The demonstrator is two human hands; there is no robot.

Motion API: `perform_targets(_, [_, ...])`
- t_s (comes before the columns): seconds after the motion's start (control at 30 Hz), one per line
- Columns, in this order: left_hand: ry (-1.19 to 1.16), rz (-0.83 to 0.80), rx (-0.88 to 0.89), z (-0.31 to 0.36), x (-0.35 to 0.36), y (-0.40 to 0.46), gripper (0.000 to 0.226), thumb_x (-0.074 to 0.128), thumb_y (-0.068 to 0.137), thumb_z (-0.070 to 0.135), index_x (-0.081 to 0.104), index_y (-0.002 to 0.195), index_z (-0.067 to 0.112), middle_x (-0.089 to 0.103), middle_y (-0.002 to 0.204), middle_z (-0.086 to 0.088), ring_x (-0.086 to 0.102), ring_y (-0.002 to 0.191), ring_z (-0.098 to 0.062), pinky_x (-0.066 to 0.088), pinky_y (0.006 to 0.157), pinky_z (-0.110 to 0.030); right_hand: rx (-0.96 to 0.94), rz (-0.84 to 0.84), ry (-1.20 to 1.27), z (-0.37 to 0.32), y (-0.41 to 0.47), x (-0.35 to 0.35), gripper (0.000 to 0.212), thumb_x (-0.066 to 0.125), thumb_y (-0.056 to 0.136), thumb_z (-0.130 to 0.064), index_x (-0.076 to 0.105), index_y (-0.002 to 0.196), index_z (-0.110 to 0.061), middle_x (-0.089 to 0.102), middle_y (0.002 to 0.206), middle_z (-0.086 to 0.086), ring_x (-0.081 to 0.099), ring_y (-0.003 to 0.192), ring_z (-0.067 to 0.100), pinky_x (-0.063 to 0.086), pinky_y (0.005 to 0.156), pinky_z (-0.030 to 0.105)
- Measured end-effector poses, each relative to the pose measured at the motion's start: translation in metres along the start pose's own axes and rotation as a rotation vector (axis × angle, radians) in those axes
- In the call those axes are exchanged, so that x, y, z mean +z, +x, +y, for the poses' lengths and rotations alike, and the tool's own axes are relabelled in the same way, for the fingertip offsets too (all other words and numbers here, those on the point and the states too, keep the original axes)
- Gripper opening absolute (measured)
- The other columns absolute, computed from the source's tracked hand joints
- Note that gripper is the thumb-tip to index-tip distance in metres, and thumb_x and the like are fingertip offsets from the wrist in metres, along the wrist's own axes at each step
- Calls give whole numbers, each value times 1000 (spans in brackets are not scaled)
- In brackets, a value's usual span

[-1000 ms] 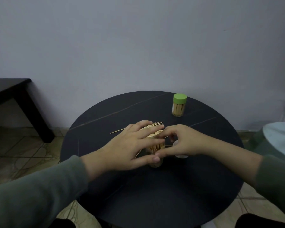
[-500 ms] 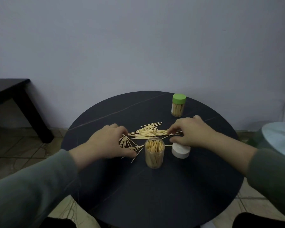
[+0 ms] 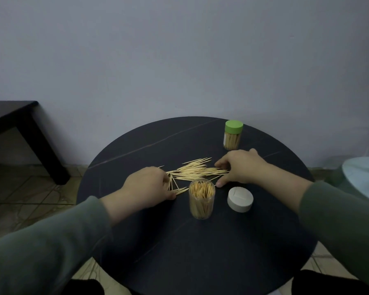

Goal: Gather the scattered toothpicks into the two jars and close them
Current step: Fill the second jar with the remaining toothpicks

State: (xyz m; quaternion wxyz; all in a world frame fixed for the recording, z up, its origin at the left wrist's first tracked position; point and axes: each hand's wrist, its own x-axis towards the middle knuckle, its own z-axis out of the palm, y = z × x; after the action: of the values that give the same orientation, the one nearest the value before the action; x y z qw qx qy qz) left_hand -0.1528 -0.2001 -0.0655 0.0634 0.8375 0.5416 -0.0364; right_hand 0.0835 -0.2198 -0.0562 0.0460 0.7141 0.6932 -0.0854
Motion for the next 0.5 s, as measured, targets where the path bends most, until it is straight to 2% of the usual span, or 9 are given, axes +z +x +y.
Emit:
perform_targets(0.13, [-61,78,39,-2,5,5,38,64,85,50,65,119,33,63,112,11,58,99,-9,54,82,-31,-43,56,87,3,6,6,47,65,85,-49,58,129,-36,62,122,-10,51,117,14,28,103,42])
perform_targets(0.23, [-69,151,63,-3,8,9,37,64,85,51,64,118,34,60,115,11,57,100,-8,53,80,-27,-91,128,80,2,8,7,39,65,86,-47,62,123,-35,62,122,-11,51,115,13,30,101,40])
perform_targets(0.3, [-74,159,58,-3,9,11,50,64,83,54,56,127,33,53,125,7,54,107,-11,51,84,-28,-137,182,55,0,9,8,43,65,85,-47,59,126,-35,58,128,-10,49,119,13,31,101,41])
perform_targets(0.4, [-60,97,57,-7,12,17,74,60,83,62,36,145,29,37,147,3,40,130,-19,42,104,-36,-185,177,22,-7,12,11,53,63,86,-48,49,136,-37,46,143,-10,39,130,16,28,106,45])
perform_targets(0.5, [-40,26,95,-10,14,22,80,51,86,66,25,151,27,28,154,5,28,137,-22,34,111,-40,-216,128,-9,-15,16,13,59,59,91,-44,36,145,-37,34,152,-11,32,134,18,27,108,46])
